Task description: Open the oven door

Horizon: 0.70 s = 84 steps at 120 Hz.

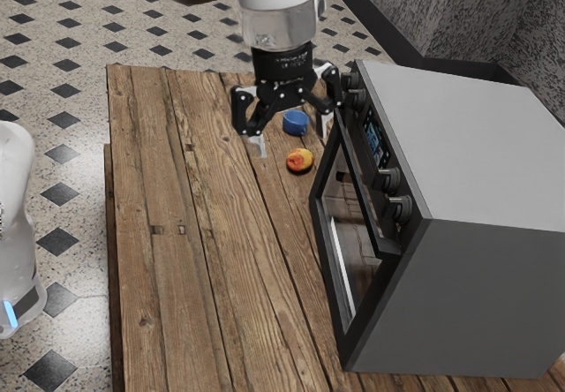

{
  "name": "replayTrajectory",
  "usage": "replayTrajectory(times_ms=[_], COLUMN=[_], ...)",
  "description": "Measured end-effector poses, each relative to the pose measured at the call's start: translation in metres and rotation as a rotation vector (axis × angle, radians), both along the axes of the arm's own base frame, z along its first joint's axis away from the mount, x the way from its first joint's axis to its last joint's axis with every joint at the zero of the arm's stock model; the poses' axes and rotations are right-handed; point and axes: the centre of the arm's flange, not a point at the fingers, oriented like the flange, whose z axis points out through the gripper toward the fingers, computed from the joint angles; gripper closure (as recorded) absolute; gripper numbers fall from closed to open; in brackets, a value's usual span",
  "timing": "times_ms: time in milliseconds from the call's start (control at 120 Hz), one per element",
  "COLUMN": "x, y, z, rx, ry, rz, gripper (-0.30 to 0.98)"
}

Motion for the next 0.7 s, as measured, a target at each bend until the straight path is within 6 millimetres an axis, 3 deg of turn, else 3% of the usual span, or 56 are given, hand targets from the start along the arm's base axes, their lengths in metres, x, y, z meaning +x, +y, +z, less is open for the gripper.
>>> replayTrajectory(times_ms=[342, 700], x=[0.022, 0.063], y=[-0.002, 0.036], z=[-0.023, -0.039], rx=[0.006, 0.014], ry=[-0.023, -0.025], rz=[-0.067, -0.078], gripper=[0.0, 0.0])
